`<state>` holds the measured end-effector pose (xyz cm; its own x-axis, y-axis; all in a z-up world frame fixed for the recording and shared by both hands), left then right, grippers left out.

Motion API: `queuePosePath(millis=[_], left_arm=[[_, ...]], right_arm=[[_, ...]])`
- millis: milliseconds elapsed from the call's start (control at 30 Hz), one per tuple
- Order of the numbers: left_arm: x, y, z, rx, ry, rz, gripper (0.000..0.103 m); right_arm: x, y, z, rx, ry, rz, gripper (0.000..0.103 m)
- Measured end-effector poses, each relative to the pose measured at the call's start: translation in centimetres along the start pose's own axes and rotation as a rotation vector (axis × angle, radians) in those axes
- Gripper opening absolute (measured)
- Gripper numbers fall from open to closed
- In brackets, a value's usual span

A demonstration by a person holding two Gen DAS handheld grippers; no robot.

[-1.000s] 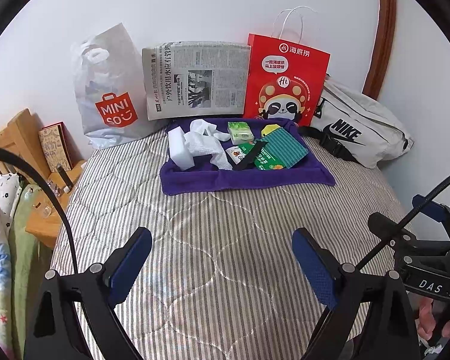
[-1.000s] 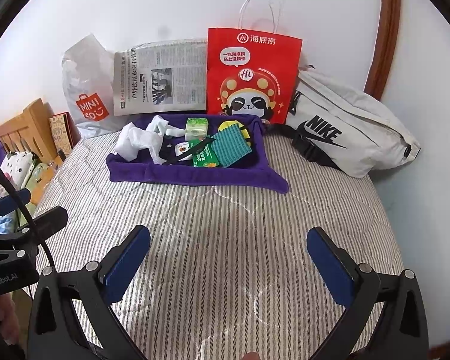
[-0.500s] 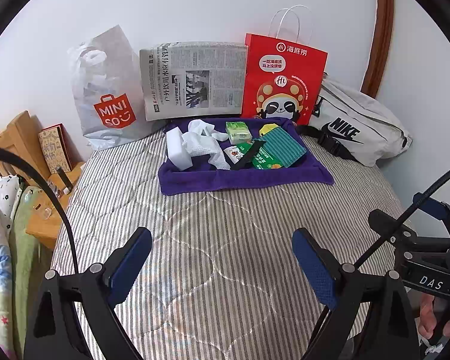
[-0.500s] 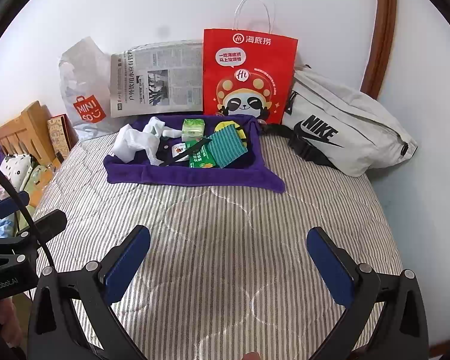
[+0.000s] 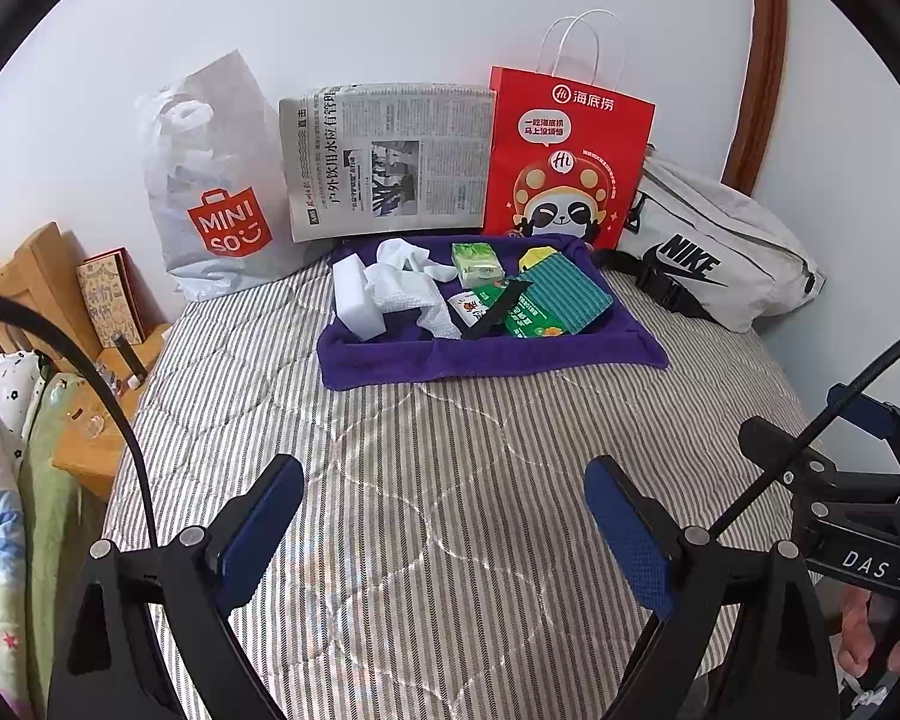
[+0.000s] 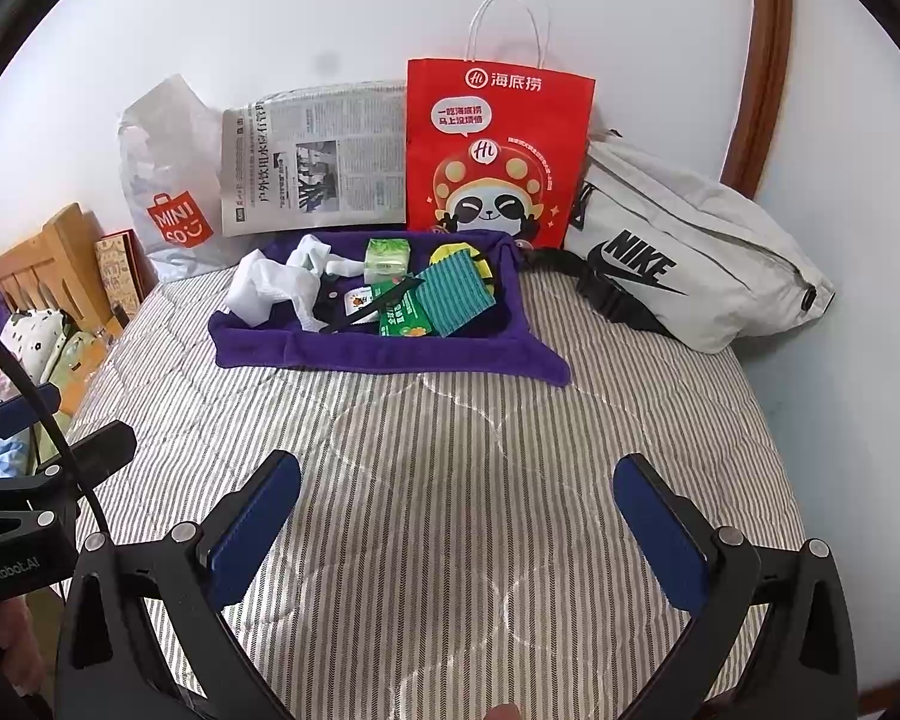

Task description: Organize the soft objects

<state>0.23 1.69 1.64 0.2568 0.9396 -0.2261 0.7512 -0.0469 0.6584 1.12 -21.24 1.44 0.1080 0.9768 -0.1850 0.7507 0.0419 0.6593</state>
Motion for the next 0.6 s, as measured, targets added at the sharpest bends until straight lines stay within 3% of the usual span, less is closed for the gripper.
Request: queuePosePath(millis=[600], left_arm=[[0.1, 0.08, 0.03, 0.006, 0.0, 0.011, 0.095]], right_arm=[[0.02, -0.02, 0.03, 0.006, -0.001, 0.004, 0.103]])
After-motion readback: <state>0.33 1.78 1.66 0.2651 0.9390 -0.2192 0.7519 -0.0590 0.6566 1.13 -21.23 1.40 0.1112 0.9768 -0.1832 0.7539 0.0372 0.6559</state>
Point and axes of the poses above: each gripper's, at about its wrist camera, not at the fingertips, and z roughly the way its jaws point, x to its left, y to its top, the point moved 1 cm from there along z, roughly the way its jaws point, and after that the axes turned 14 degrees about -y, right-handed, at the moved point
